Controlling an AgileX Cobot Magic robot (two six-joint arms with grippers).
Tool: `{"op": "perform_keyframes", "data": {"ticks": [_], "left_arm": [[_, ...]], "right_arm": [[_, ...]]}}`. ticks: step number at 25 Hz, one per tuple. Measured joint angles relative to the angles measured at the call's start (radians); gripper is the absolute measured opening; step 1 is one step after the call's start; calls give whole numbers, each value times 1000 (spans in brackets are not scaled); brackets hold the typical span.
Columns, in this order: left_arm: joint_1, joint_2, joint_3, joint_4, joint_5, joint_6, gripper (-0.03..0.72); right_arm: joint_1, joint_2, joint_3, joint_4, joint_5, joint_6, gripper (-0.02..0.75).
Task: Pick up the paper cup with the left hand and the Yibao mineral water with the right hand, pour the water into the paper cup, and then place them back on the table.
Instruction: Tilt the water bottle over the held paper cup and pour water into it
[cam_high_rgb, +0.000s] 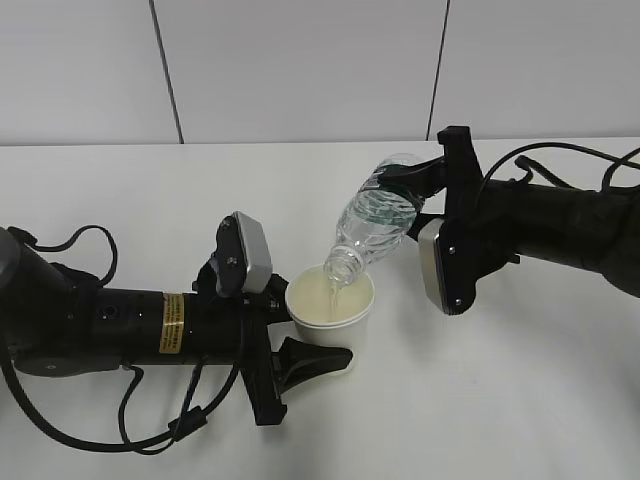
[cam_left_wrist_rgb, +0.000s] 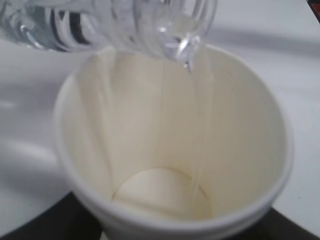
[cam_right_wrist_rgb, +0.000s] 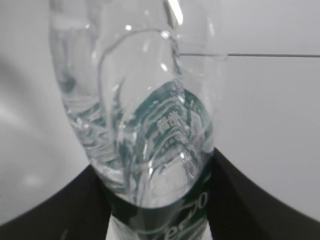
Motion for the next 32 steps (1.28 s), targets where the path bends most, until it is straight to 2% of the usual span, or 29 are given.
{"op": "perform_keyframes", "data": {"ticks": [13, 32], "left_arm": [[0, 0, 0, 0, -1, 0, 431], [0, 0, 0, 0, -1, 0, 431]], "right_arm": [[0, 0, 0, 50, -10, -85, 379], [0, 0, 0, 52, -16, -121, 374]]}}
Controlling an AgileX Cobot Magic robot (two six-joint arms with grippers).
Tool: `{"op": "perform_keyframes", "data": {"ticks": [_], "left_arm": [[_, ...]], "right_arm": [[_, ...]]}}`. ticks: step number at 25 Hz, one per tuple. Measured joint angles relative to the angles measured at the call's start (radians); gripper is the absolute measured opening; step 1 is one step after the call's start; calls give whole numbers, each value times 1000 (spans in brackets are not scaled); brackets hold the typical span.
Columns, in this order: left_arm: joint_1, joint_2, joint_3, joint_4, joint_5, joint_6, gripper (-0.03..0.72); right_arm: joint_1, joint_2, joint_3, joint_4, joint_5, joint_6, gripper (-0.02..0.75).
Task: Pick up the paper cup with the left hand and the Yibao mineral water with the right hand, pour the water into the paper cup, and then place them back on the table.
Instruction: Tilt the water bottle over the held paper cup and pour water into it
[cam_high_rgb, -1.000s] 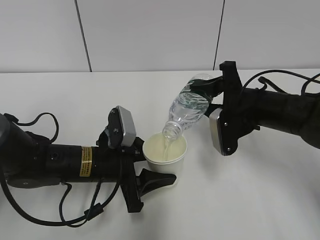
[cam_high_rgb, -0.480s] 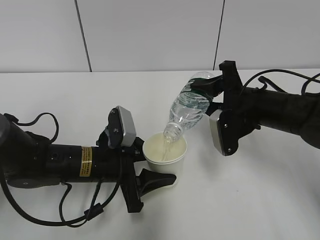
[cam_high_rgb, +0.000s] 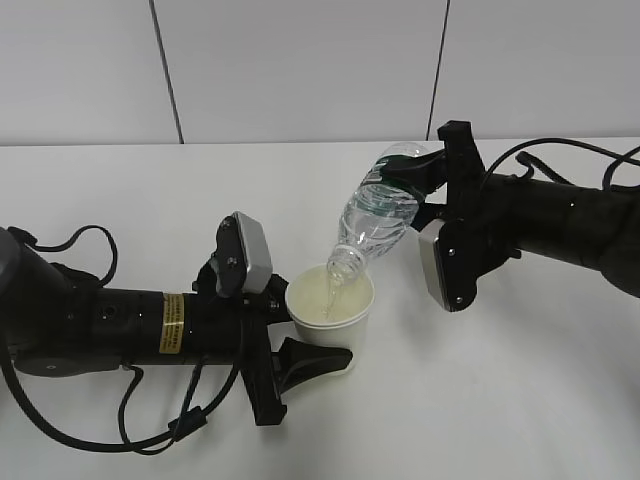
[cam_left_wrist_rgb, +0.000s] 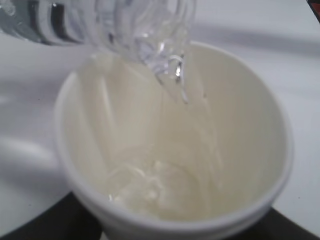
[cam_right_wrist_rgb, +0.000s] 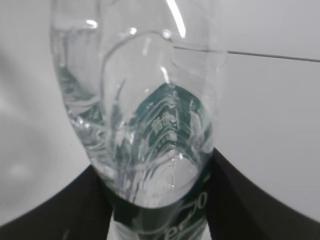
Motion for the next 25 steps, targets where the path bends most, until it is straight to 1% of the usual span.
{"op": "perform_keyframes", "data": {"ticks": [25], "left_arm": [[0, 0, 0, 1, 0, 0, 431]], "right_arm": [[0, 0, 0, 8, -4, -3, 373]]}}
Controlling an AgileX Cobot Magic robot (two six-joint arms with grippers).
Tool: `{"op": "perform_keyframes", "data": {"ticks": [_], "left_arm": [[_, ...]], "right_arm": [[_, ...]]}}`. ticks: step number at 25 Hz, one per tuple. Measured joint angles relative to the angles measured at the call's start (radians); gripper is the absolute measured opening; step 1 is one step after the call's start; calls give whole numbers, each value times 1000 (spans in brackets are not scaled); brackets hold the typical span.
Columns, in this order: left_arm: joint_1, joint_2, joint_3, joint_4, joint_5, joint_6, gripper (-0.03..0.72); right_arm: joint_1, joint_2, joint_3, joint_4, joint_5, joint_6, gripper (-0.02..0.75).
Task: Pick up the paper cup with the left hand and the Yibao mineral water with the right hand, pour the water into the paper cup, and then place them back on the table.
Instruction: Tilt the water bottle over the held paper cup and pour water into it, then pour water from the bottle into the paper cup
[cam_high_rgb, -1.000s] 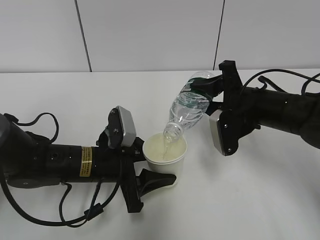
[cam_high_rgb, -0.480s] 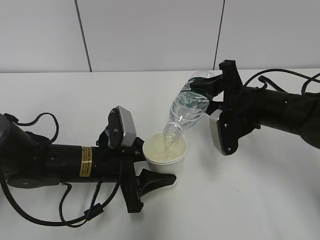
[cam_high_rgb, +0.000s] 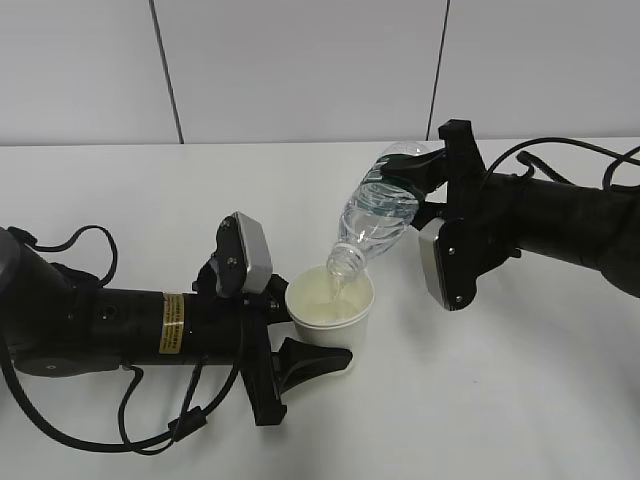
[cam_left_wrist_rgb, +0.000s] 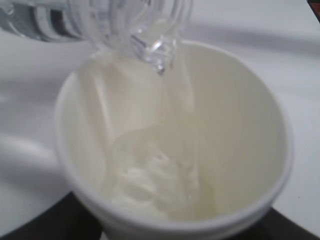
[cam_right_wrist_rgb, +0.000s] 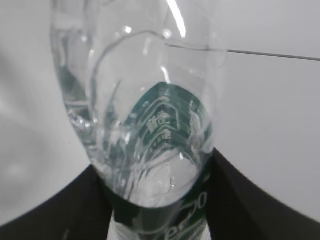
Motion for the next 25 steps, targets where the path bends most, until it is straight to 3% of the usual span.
{"op": "perform_keyframes", "data": {"ticks": [25], "left_arm": [[0, 0, 0, 0, 4, 0, 431]], "right_arm": [[0, 0, 0, 6, -2, -2, 372]]}}
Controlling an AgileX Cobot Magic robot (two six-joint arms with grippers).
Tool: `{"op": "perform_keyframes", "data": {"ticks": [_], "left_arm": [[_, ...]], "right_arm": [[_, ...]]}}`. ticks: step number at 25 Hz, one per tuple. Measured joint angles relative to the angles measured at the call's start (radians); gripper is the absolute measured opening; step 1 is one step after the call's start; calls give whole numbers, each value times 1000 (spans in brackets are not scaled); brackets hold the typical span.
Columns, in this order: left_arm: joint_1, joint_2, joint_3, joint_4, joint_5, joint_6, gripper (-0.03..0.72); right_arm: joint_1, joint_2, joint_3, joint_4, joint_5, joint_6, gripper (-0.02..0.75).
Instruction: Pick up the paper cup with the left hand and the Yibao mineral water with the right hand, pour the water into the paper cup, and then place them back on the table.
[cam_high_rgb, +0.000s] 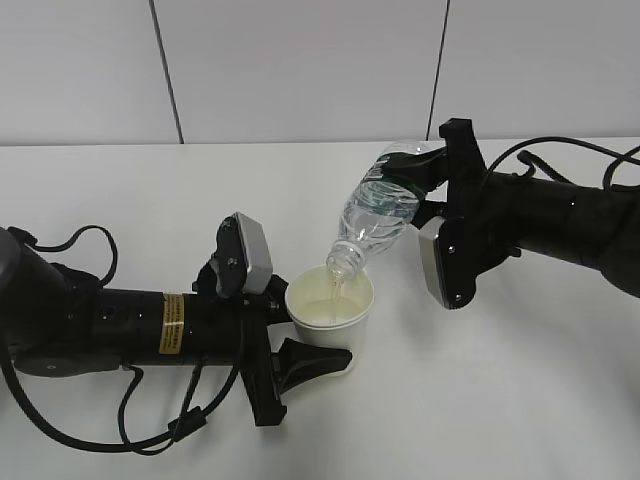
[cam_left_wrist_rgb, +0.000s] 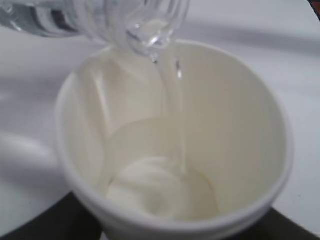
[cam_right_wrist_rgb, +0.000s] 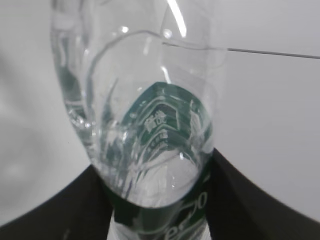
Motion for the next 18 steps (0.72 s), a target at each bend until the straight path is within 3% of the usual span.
{"op": "perform_keyframes", "data": {"ticks": [18], "left_arm": [[0, 0, 0, 2, 3, 0, 431]], "right_arm": [[0, 0, 0, 2, -2, 0, 372]]}}
